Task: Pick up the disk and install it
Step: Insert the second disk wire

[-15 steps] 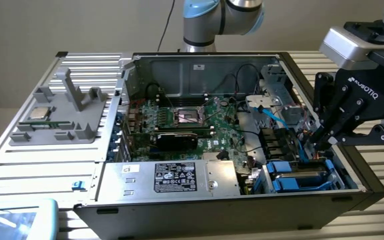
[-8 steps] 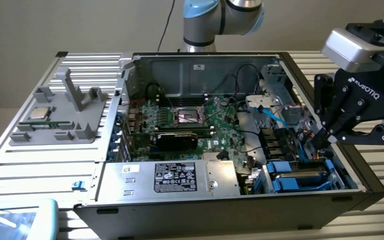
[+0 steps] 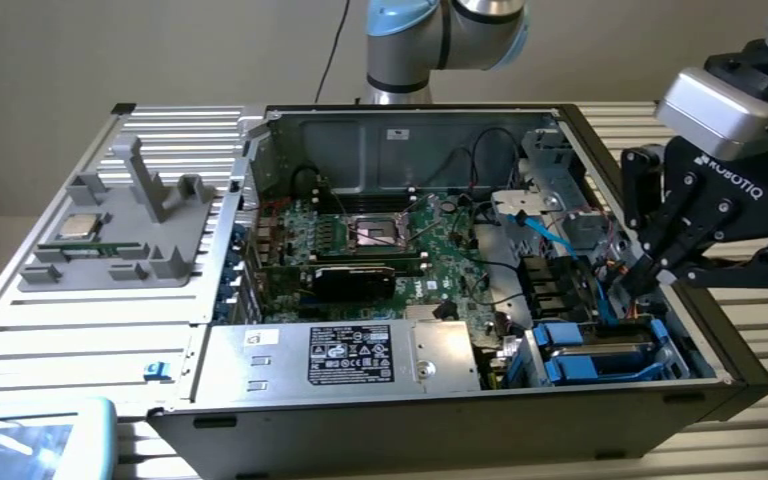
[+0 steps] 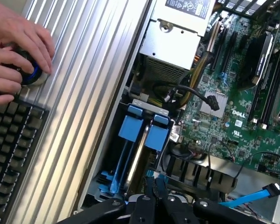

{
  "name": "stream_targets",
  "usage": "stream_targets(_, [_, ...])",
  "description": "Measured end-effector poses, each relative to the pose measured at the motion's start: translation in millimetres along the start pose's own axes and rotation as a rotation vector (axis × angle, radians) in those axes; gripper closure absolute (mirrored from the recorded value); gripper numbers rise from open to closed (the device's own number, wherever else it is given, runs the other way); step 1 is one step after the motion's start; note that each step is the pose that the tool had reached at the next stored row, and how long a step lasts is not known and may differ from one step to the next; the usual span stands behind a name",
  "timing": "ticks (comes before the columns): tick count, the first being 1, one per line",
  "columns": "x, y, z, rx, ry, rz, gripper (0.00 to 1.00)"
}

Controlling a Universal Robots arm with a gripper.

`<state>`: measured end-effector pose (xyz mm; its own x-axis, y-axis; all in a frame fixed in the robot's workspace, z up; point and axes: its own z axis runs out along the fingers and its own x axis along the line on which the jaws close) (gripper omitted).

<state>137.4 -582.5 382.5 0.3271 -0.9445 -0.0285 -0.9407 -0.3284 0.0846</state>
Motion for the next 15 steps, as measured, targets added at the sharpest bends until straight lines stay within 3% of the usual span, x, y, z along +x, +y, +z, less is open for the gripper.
stream_targets(2, [0.0, 0.0, 0.1, 0.0031, -0.0088, -0.033, 0.89])
stream_targets(5, [-0.1, 0.0, 0.4, 0.0048, -0.014, -0.087, 0.89])
stream_targets(15, [0.0, -0.1, 1.5, 0.0025, -0.0114, -0.269, 0.89])
